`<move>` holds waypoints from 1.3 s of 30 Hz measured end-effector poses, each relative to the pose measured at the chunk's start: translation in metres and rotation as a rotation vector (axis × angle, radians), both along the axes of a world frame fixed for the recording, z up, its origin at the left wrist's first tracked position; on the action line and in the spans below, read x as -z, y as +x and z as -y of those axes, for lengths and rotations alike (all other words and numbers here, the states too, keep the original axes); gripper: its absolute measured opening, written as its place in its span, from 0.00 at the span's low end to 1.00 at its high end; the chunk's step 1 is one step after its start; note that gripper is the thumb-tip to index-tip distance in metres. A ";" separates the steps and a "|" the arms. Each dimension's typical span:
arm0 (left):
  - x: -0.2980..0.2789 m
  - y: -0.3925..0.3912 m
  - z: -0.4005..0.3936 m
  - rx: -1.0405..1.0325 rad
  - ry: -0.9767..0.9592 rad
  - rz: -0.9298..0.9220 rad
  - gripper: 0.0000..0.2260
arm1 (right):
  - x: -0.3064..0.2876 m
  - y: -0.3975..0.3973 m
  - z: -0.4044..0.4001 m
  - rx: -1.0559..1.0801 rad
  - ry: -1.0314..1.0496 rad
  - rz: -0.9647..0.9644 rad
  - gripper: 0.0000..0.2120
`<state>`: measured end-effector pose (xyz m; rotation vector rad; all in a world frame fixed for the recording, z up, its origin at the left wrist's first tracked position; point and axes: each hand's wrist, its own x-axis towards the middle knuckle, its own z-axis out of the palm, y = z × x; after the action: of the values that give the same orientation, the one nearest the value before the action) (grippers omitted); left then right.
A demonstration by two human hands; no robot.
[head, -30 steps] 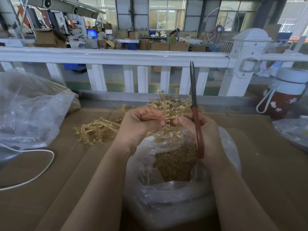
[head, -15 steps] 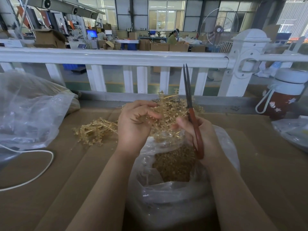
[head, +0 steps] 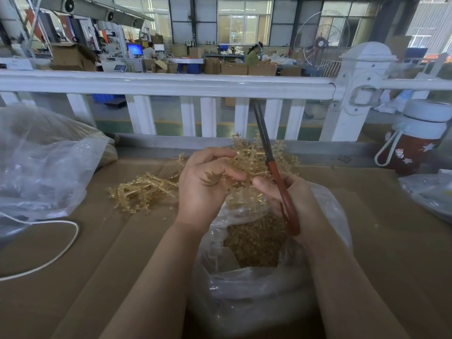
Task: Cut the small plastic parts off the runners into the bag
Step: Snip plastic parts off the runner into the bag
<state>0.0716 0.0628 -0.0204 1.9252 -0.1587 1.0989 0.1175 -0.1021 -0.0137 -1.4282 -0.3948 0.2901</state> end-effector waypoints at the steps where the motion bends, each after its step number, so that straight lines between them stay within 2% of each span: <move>1: 0.000 0.000 0.001 0.017 -0.002 -0.011 0.22 | 0.000 0.001 0.000 -0.011 -0.003 -0.007 0.21; 6: -0.005 0.000 0.004 0.122 -0.079 -0.077 0.19 | 0.003 0.004 -0.001 0.001 0.012 0.001 0.18; 10: -0.007 0.001 0.003 0.158 -0.271 -0.301 0.28 | 0.007 0.007 -0.003 0.027 0.012 0.039 0.13; 11: -0.008 0.000 0.001 0.186 -0.359 -0.337 0.27 | 0.008 0.008 -0.002 0.035 0.016 0.040 0.11; 14: -0.016 -0.004 -0.009 0.360 -0.690 -0.471 0.11 | 0.011 0.012 -0.001 0.044 0.008 0.050 0.08; 15: -0.017 -0.008 -0.011 0.436 -0.731 -0.545 0.14 | 0.012 0.013 -0.001 0.045 -0.002 0.057 0.06; 17: -0.020 -0.011 -0.016 0.509 -0.659 -0.676 0.28 | 0.014 0.015 -0.001 0.051 -0.041 0.087 0.07; 18: -0.021 -0.011 -0.016 0.511 -0.569 -0.727 0.29 | 0.015 0.015 0.000 0.048 -0.063 0.103 0.09; 20: -0.020 -0.011 -0.014 0.492 -0.418 -0.785 0.21 | 0.014 0.015 -0.001 0.033 -0.105 0.123 0.09; 22: -0.021 -0.011 -0.010 0.472 -0.407 -0.791 0.14 | 0.016 0.016 -0.002 0.036 -0.123 0.134 0.07; 24: -0.020 -0.010 -0.011 0.489 -0.467 -0.793 0.13 | 0.013 0.014 -0.003 0.061 -0.103 0.143 0.06; 26: -0.021 -0.011 -0.012 0.510 -0.552 -0.809 0.13 | 0.012 0.013 -0.005 0.081 -0.096 0.180 0.13; 28: -0.021 -0.009 -0.013 0.503 -0.671 -0.810 0.09 | 0.011 0.011 -0.007 0.102 -0.101 0.200 0.23; 30: -0.021 -0.008 -0.012 0.484 -0.778 -0.797 0.06 | 0.011 0.010 -0.008 0.120 -0.093 0.207 0.26; 34: -0.021 -0.007 -0.013 0.472 -0.955 -0.730 0.05 | 0.014 0.012 -0.008 0.121 -0.113 0.239 0.27; 36: -0.022 -0.007 -0.019 0.484 -1.105 -0.647 0.04 | 0.014 0.014 -0.006 0.114 -0.140 0.235 0.29; 39: -0.023 -0.008 -0.026 0.477 -1.304 -0.560 0.07 | 0.016 0.017 -0.004 0.138 -0.156 0.227 0.28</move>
<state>0.0637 0.0887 0.0024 0.8384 0.3324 0.1425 0.1345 -0.0985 -0.0298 -1.6399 -0.4638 0.0469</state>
